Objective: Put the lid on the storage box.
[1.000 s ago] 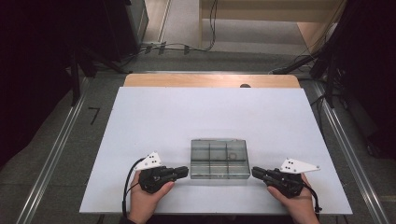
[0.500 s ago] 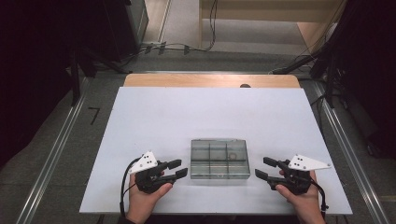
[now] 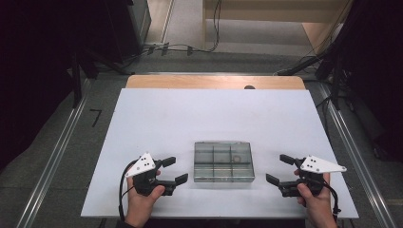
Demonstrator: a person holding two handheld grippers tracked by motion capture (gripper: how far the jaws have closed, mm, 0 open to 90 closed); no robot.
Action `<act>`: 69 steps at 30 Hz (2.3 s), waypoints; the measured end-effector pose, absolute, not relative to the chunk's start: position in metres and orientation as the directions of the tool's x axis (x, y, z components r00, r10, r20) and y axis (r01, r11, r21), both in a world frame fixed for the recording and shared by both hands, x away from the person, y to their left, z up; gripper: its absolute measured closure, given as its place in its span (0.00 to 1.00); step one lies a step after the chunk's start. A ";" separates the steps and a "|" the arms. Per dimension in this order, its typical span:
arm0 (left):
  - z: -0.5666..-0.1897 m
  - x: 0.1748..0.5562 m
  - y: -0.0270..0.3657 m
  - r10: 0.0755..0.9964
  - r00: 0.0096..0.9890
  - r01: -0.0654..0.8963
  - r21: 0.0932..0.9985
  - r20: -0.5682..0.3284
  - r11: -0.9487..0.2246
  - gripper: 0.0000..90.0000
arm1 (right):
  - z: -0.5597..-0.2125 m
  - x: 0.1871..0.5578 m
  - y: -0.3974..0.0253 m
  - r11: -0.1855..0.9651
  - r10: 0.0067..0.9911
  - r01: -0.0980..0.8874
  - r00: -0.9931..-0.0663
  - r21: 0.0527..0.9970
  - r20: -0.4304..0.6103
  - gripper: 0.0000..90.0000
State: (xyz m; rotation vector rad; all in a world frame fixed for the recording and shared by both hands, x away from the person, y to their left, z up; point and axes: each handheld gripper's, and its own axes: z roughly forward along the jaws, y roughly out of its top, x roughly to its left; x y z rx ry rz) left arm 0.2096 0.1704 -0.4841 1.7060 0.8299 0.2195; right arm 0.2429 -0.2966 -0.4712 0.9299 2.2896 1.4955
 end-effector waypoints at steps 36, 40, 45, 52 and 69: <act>-0.489 0.210 0.220 0.697 0.673 0.394 0.917 -0.247 -0.056 0.01 | -0.477 0.255 -0.347 0.216 0.682 0.363 -0.720 0.906 0.126 0.00; -0.490 0.210 0.227 0.706 0.666 0.394 0.918 -0.241 -0.058 0.01 | -0.479 0.256 -0.351 0.217 0.683 0.369 -0.719 0.904 0.129 0.00; -0.492 0.210 0.234 0.715 0.657 0.394 0.918 -0.239 -0.055 0.01 | -0.482 0.258 -0.356 0.222 0.690 0.375 -0.713 0.900 0.127 0.00; -0.495 0.211 0.242 0.717 0.650 0.412 0.910 -0.250 -0.056 0.01 | -0.485 0.260 -0.363 0.209 0.698 0.385 -0.702 0.899 0.138 0.00; -0.500 0.210 0.264 0.744 0.615 0.411 0.911 -0.259 -0.023 0.01 | -0.490 0.262 -0.379 0.197 0.720 0.397 -0.679 0.896 0.143 0.00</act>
